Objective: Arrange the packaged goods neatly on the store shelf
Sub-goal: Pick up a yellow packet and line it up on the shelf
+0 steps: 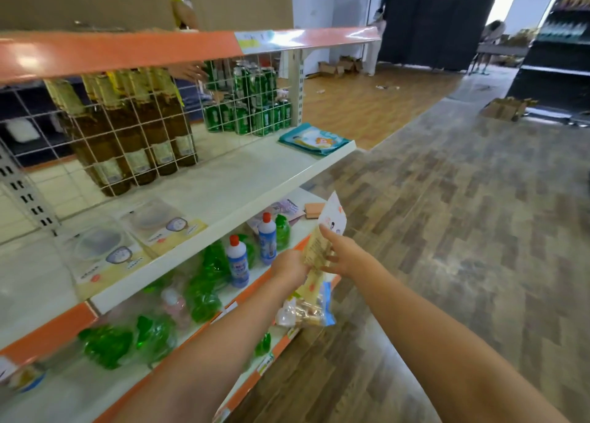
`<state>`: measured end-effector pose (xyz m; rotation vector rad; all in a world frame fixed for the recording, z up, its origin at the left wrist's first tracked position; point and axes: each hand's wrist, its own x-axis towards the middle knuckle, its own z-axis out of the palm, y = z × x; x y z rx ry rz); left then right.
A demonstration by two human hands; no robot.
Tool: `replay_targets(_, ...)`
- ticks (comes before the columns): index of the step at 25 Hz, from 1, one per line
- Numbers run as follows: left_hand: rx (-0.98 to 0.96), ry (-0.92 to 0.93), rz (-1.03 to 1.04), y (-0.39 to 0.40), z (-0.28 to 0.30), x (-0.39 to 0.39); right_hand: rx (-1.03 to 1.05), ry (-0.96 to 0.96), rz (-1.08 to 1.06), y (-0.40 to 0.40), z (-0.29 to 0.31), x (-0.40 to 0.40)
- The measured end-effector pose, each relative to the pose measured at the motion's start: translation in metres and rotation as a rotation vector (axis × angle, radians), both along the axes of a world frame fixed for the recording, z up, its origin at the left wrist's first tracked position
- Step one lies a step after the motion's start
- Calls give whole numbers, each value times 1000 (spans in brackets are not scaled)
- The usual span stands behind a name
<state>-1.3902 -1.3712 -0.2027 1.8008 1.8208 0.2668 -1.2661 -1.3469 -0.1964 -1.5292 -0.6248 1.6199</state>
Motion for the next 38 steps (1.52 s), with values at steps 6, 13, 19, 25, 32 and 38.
replay_targets(6,143,312,-170,-16,-8,7,34,32,-118,2,-7,-14)
replay_targets(13,236,238,-319,-38,-4,-15,-37,-104,-172,19,-19,-3)
replay_targets(19,234,247,-201,-40,2,-33,30,-30,-134,26,-8,6)
replay_targets(25,227,181,43,-49,-4,-55,23,7,-42,39,-18,-1)
replay_targets(32,192,207,229,-66,-11,-82,33,24,150,31,-12,-24)
replay_targets(38,180,151,353,-77,-4,-98,64,120,277,17,1,-47)
